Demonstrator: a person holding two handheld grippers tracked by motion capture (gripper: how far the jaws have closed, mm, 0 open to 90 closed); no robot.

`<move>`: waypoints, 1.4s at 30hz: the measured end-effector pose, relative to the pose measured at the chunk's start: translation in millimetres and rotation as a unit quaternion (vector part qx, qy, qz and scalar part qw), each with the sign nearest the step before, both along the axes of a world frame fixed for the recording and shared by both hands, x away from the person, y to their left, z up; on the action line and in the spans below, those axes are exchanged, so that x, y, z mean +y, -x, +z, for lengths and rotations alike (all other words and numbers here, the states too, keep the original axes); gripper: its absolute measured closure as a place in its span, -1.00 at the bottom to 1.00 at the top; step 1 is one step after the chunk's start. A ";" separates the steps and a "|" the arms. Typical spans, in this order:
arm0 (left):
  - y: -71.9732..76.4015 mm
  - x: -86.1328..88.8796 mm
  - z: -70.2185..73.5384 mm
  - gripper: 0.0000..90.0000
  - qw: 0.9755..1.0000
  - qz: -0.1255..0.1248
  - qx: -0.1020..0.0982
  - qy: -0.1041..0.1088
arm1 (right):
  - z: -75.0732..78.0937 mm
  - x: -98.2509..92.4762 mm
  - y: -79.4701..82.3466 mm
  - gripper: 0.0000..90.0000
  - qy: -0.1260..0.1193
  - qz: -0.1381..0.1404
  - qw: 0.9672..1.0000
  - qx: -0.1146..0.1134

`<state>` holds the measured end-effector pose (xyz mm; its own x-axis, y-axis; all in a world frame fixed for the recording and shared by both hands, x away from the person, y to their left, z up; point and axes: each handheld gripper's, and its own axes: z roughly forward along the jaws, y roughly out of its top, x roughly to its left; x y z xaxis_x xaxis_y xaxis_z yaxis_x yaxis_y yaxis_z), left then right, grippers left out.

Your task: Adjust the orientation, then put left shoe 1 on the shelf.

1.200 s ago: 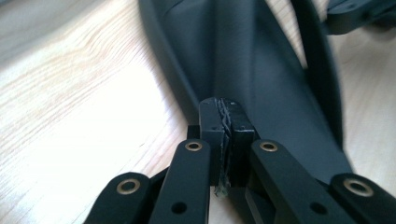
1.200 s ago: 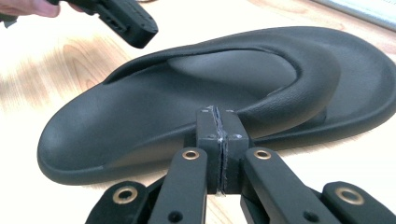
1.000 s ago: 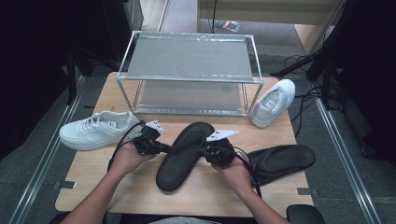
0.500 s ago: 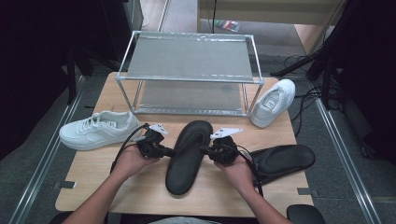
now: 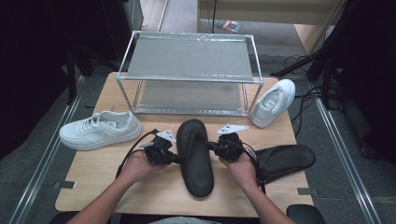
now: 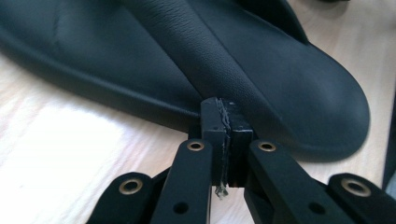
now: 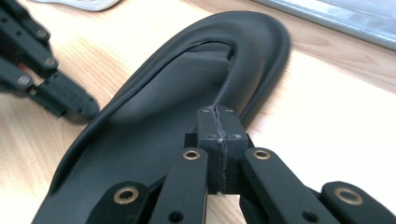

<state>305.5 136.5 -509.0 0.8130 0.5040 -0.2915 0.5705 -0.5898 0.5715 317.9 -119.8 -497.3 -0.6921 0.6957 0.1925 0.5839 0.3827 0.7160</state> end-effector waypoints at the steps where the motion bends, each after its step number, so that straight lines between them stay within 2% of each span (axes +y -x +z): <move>1: 0.5 -1.6 -0.2 1.00 1.000 -0.002 0.001 0.002 | 0.2 -0.3 -0.4 1.00 0.002 -0.001 1.000 -0.002; 4: -1.3 -2.9 0.6 0.98 1.000 -0.005 0.003 0.007 | 1.2 -1.8 -1.4 0.94 0.016 -0.002 1.000 -0.021; 7: -3.8 1.3 5.8 0.89 1.000 0.003 -0.002 0.021 | 4.7 -5.4 -1.2 0.86 0.001 -0.007 1.000 -0.027; 10: -3.6 5.2 11.2 0.67 1.000 0.012 -0.009 0.027 | 9.0 -9.2 0.7 0.72 -0.011 -0.010 0.999 -0.040; 12: -2.2 7.8 15.2 0.48 0.999 0.018 -0.038 0.019 | 11.0 -11.0 1.5 0.59 -0.026 -0.015 0.999 -0.036; 14: -2.1 8.9 18.6 0.30 0.998 0.016 -0.053 0.020 | 11.6 -12.0 2.6 0.52 -0.034 -0.017 0.999 -0.033; 17: -3.9 10.4 21.6 0.12 0.998 0.018 -0.049 0.025 | 11.0 -11.2 5.0 0.46 -0.033 -0.020 0.999 -0.028; 21: -6.7 13.9 23.7 0.00 0.998 0.020 -0.045 0.028 | 9.6 -9.6 8.0 0.46 -0.035 -0.017 0.999 -0.024; 27: -12.1 21.5 27.3 -0.09 0.998 0.028 -0.042 0.034 | 6.7 -10.4 12.4 0.32 -0.044 -0.026 0.999 -0.016; 33: -18.8 25.7 30.0 -0.11 0.998 0.040 -0.040 0.036 | 2.2 -9.7 17.3 0.27 -0.036 -0.029 0.999 -0.013; 39: -23.8 24.5 35.8 -0.12 0.997 0.036 -0.042 0.050 | -1.8 -11.3 23.4 0.24 -0.035 -0.033 0.999 -0.010; 42: -26.3 22.5 38.2 -0.11 0.997 0.030 -0.046 0.048 | -3.1 -11.0 27.8 0.22 -0.028 -0.035 0.999 -0.014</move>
